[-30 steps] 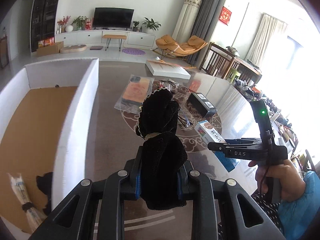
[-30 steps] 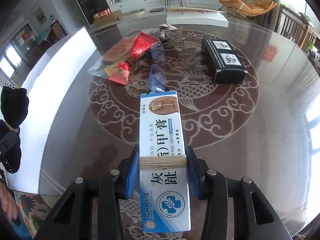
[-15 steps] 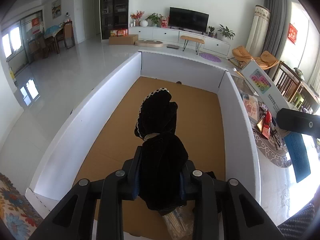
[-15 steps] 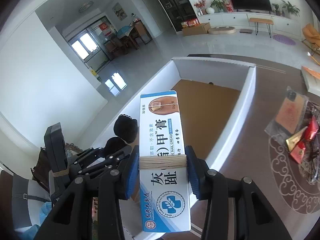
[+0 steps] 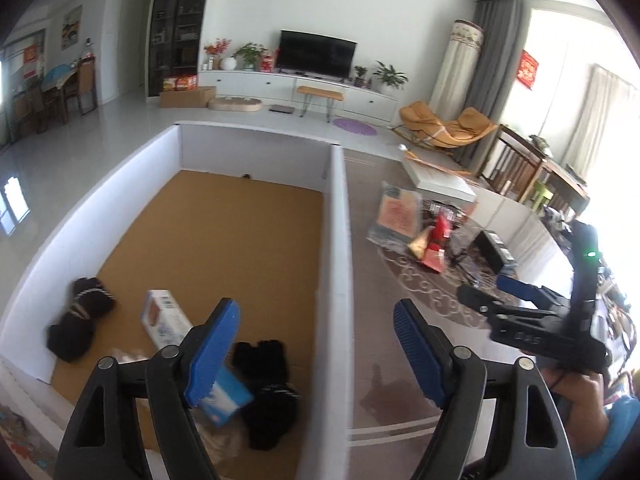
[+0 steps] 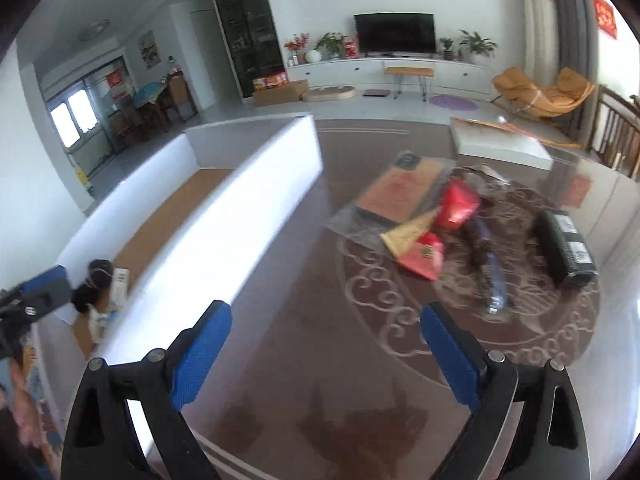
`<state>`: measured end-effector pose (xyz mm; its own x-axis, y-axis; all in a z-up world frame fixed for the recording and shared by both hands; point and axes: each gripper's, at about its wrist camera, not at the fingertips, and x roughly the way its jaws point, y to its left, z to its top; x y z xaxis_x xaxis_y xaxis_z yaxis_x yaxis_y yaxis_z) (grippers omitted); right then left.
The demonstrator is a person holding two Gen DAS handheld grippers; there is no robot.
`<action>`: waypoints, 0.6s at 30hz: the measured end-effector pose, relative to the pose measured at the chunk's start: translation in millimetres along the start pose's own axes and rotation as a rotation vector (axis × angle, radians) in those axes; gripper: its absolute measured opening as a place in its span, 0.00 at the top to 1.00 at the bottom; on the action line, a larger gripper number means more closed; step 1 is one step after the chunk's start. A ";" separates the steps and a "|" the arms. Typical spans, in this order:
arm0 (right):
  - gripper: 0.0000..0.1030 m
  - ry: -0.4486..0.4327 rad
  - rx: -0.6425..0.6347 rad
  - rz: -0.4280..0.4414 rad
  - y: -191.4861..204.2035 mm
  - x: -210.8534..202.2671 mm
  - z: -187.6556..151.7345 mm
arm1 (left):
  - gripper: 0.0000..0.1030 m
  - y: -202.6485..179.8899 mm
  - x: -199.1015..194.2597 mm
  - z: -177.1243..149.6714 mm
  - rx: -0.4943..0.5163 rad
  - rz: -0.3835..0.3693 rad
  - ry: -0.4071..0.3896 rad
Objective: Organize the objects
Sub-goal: 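Drop the black fabric item into the bin with the left tool while the right drops the box, then bring both tools back over the table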
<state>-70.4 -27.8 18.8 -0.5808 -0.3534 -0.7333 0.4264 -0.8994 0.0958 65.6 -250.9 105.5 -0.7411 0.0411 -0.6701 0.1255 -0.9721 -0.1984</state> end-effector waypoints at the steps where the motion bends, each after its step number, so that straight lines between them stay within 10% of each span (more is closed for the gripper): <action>1: 0.07 0.026 0.011 -0.088 -26.3 0.9 -10.6 | 0.04 -22.7 3.7 -3.2 0.033 -0.058 0.014; 6: 0.07 0.127 0.166 -0.327 -137.1 -3.6 -65.3 | 0.00 -114.9 63.5 -29.9 0.121 -0.213 0.169; 18: 0.00 0.112 0.225 -0.317 -208.2 -5.6 -82.5 | 0.00 -178.3 171.7 -64.4 0.289 0.043 0.219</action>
<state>-98.6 182.6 -52.5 -0.5749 -0.0303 -0.8177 0.0687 -0.9976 -0.0113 -41.6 -55.6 -20.2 -0.5762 0.0166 -0.8172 -0.0611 -0.9979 0.0228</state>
